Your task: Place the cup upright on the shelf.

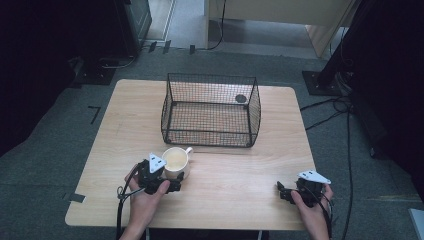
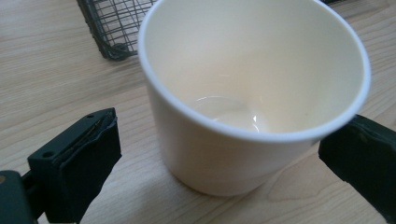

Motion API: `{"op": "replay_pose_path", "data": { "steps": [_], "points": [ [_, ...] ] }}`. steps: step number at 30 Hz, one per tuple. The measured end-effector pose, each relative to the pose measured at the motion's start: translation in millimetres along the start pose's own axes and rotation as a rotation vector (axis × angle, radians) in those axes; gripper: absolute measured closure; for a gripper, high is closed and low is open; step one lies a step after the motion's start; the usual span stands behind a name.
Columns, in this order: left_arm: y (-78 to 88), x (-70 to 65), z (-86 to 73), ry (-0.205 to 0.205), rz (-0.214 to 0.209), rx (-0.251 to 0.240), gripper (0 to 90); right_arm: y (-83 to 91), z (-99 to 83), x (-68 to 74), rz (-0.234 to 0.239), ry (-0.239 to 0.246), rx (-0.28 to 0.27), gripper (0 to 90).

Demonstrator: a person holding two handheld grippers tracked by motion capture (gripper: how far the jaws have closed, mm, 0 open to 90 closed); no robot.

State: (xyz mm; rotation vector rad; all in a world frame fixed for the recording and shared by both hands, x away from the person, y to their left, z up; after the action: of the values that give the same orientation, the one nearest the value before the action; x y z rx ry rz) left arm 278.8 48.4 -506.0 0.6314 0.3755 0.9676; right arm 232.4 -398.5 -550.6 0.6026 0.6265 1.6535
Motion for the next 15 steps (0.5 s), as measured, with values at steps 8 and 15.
{"op": "replay_pose_path", "data": {
  "steps": [8,15],
  "points": [
    [-9.2,-9.5,8.9,-0.02,-0.008,-0.001,0.0,0.0,0.0,0.0,0.0,-0.001,0.0,0.6],
    [-15.2,-11.2,17.0,-0.031,0.013,-0.001,0.0,0.0,0.0,0.1,0.0,-0.001,0.0,0.6]
  ]
}}
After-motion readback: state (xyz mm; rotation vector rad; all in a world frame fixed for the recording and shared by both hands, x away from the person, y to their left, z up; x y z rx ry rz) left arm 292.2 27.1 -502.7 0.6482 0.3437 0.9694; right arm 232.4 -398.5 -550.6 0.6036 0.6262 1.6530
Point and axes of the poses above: each handheld gripper's, and its own axes: y roughly backward along the jaws, z roughly out of its top, x roughly to its left, the point moved 3 cm from there along -y, roughly forward along the jaws, and after that the axes turned 2 degrees about -y, right-handed, at the moved point
